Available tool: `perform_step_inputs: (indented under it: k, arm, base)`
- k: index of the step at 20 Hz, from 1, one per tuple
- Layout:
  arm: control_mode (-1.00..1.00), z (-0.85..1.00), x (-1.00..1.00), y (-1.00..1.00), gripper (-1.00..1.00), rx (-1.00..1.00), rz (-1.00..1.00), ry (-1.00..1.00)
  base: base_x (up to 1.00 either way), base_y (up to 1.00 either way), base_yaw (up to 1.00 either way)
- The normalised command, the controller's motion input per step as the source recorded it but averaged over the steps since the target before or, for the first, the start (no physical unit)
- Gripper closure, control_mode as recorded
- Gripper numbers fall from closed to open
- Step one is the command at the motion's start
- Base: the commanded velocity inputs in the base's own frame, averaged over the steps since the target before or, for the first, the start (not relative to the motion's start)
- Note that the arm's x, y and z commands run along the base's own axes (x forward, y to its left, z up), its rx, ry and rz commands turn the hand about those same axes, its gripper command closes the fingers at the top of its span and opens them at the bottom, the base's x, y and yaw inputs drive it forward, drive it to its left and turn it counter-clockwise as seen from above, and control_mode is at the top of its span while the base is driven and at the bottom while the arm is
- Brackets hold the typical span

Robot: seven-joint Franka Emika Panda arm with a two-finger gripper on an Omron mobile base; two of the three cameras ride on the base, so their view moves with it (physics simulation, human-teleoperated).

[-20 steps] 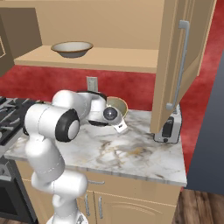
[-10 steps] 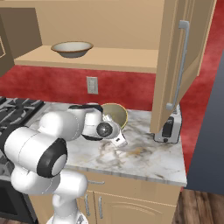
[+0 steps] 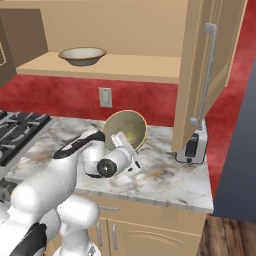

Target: Open the cabinet. Pick the bowls from the counter and place them in the cabinet. Then close the cabinet.

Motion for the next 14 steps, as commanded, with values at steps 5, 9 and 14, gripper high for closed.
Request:
perform_step_inputs:
  k: [5,9,14]
  arm:
    - [-1.0,1.0,-0.48,-0.12,1.0,0.0,0.0,0.09]
    - [-1.0,0.86,-0.44,-0.2,1.0,0.0,0.0,0.19]
    - [-1.0,0.61,-0.48,-0.32,1.0,-0.08,0.0,0.38]
  base:
    - [0.0,0.0,0.0]
    - [0.0,0.0,0.0]
    - [0.0,0.0,0.0]
